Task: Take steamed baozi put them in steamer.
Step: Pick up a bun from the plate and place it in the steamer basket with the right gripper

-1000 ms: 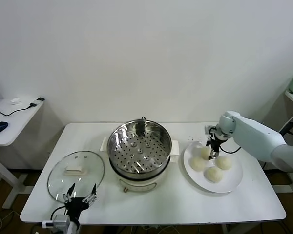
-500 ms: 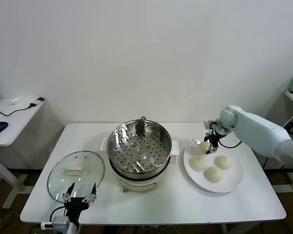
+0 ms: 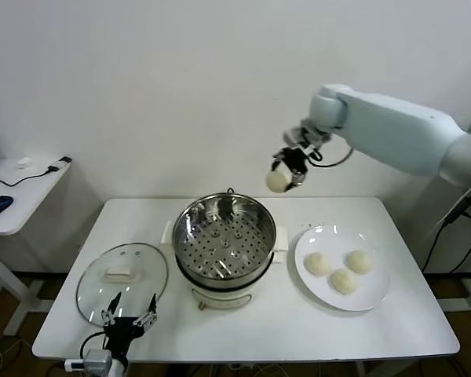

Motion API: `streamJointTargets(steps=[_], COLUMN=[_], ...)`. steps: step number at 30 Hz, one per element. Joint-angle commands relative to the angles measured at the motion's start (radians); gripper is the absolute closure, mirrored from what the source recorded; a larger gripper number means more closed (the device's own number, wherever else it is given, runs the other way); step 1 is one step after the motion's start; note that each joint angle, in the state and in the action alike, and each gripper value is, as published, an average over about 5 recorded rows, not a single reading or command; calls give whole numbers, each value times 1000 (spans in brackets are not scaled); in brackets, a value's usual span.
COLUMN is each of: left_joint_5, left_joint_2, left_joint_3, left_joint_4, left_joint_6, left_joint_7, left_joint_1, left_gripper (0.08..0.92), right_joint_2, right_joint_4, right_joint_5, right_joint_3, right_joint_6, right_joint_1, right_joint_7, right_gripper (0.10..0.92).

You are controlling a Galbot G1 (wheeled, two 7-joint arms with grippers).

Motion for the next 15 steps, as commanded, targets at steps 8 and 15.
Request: streamJointTargets(steps=[8,15], left_joint_5=[6,20], left_joint_2=[-2,-4], left_joint_3=[1,7], left_joint_4=[-14,-14], left_joint_6=[-8,-23], left_joint_7=[-1,-4], left_joint_1=[16,32], left_gripper=[177,177], right_joint_2=[206,235], right_joint_4=[-85,-226], right_joint_5=[-434,-626], right_joint_3=[43,135], right_joint_6=[368,377], right_joint_1=[-212,-315], right_joint_7=[54,120], right_gripper=[338,338])
